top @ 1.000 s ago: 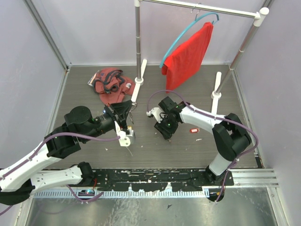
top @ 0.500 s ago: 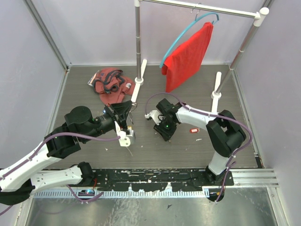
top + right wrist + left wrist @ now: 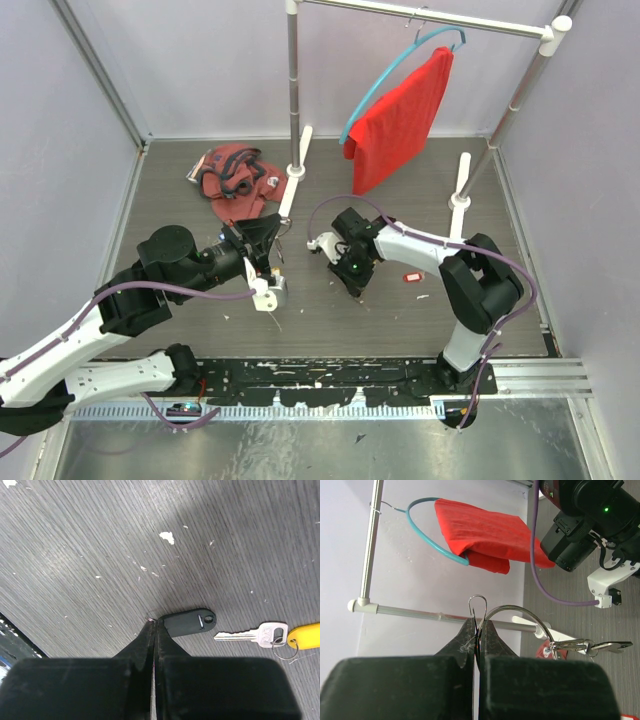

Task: Put the keys on the keyring

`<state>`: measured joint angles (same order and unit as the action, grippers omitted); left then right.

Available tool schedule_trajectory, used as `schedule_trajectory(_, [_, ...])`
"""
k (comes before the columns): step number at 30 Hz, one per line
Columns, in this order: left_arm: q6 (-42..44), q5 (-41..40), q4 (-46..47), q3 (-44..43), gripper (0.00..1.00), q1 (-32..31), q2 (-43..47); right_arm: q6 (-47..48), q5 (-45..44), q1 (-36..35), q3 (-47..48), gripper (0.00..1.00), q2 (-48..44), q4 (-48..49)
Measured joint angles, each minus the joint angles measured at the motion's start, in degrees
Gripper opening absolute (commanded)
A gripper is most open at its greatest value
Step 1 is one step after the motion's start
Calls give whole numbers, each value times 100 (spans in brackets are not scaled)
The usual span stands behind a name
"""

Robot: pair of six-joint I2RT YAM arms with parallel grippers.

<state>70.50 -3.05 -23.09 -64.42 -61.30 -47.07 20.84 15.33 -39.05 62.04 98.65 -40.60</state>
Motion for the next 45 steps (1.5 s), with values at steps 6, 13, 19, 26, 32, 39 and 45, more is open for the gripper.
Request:
schedule_trajectory(6, [-4,2,0,0,0,0,0,-48,74,0,13,1,-304,24])
schedule_trajectory(13, [-9,20,0,0,0,0,0,-122,133,28,33,42,-1104,68])
schedule_trajectory(19, [-11,63,0,0,0,0,-2,-79,160,-26,55,49,-654,-35])
schedule_trajectory(26, [-11,92,2,-20,0,0,-35,-42,20,-254,52,48,-280,-79])
schedule_trajectory(32, [-13,101,0,-20,0,0,-39,11,-13,-258,52,46,-116,-85])
schedule_trajectory(39, [-13,101,0,-22,0,0,-39,31,-101,-258,52,41,114,-116])
schedule_trajectory(45, [-13,101,-7,-59,0,0,-57,39,-131,-258,52,34,116,-144])
